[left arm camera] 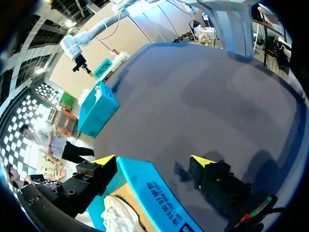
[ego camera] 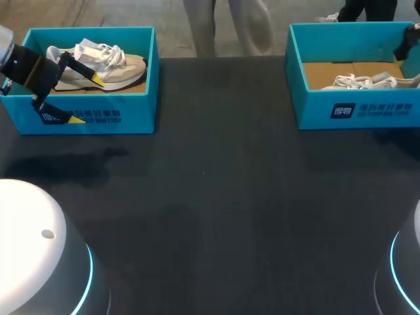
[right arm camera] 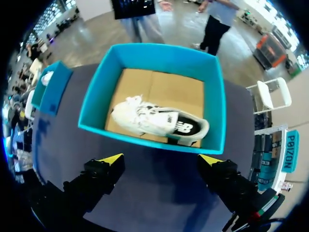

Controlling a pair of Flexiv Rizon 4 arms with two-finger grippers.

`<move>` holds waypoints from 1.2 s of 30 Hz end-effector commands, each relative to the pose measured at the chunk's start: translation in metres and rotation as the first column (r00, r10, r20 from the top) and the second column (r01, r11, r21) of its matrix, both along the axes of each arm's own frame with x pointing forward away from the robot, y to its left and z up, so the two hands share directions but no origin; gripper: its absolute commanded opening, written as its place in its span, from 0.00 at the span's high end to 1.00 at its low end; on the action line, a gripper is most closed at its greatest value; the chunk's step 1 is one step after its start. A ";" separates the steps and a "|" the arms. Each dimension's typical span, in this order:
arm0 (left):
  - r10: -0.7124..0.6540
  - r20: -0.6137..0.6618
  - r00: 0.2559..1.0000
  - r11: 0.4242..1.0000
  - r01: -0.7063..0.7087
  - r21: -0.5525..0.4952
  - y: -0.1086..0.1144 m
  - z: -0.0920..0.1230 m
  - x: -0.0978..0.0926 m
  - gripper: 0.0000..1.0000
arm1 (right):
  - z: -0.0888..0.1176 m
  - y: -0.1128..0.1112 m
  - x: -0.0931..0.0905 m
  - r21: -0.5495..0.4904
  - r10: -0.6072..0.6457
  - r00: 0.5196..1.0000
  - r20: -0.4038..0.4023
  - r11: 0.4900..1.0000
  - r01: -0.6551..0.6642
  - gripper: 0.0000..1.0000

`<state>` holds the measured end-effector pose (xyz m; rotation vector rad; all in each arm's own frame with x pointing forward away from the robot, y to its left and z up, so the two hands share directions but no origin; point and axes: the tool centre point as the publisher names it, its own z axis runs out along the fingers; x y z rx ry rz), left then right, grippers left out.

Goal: Take the shoe out of the shoebox, open the shoe tongue, remove and reinsert the insole, then place the shoe into the shoebox

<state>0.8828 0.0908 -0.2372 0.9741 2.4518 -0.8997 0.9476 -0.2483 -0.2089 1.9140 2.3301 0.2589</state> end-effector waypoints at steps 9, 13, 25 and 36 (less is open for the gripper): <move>-0.002 -0.023 1.000 1.000 0.002 0.012 0.006 0.000 0.006 0.00 | 0.005 0.034 -0.045 0.010 0.280 0.960 -0.010 0.960 -0.280 0.00; -0.004 -0.029 1.000 0.999 0.005 0.047 0.016 0.007 0.020 0.00 | 0.007 0.045 -0.051 -0.008 0.350 0.937 -0.007 0.937 -0.350 0.00; 0.059 -0.105 0.993 0.991 -0.046 0.124 0.043 0.018 0.058 0.00 | 0.002 0.060 -0.055 -0.006 0.380 0.925 -0.032 0.925 -0.380 0.00; -0.065 -0.108 0.992 0.964 0.090 0.250 0.072 0.023 0.094 0.00 | 0.002 0.060 -0.055 -0.006 0.380 0.925 -0.032 0.925 -0.380 0.00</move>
